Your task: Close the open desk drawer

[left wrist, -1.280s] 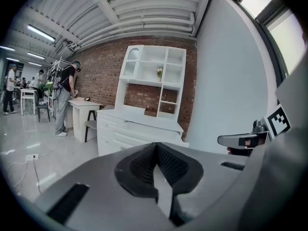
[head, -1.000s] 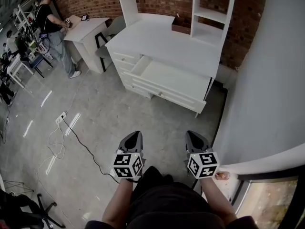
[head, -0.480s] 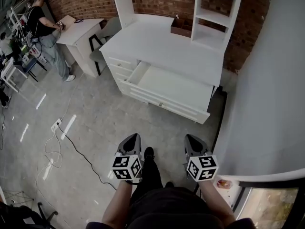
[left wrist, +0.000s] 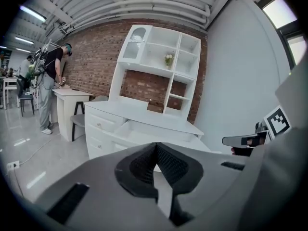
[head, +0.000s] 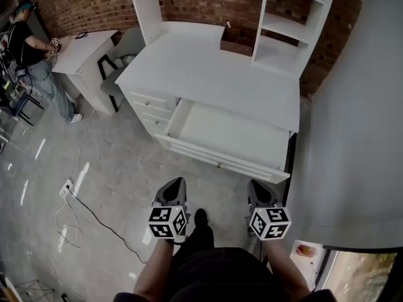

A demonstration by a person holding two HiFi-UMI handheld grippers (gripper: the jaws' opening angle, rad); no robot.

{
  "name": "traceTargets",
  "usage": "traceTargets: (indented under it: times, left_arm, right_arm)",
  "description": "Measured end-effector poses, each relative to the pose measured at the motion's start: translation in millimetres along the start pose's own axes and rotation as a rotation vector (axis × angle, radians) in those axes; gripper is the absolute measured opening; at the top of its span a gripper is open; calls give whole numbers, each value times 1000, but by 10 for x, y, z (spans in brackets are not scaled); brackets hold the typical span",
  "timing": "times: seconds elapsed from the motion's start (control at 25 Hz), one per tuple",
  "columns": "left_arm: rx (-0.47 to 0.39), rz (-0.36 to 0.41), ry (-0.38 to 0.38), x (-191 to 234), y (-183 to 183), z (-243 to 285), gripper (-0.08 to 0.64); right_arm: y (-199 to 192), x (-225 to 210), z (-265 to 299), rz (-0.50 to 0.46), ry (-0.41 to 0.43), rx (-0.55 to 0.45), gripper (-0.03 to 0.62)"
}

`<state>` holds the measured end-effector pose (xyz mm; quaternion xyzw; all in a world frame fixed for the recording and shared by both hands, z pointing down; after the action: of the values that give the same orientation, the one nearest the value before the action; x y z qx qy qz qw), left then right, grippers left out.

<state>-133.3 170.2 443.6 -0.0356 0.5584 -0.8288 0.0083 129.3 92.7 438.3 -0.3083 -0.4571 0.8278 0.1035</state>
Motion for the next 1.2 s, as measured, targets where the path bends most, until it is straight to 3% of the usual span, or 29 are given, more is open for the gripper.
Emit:
traceTargets:
  times: [0.4,0.92,1.2]
  left_arm:
    - [57,39,-140,628,172,853,9]
    - [186,114,-261,549,-31,1471,8]
    - [238,107,-308,507,-170,1644,9]
  right_arm:
    - [38,-34,551,97,-215,-21,5]
    - [-231,-417,563,195,-380,27,5]
    - [-300,-611,622,223,-444,37,5]
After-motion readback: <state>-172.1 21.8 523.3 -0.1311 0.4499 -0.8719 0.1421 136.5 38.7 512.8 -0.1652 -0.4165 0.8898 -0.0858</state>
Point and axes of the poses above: the fingertips, and each gripper's own axes: z forward along the fingers, x to its left, y out of its top, the point moved 7 cm from there along -z, backward along the fingers, and after that the axes turned 12 degrees about z, right-handed, at the moved point
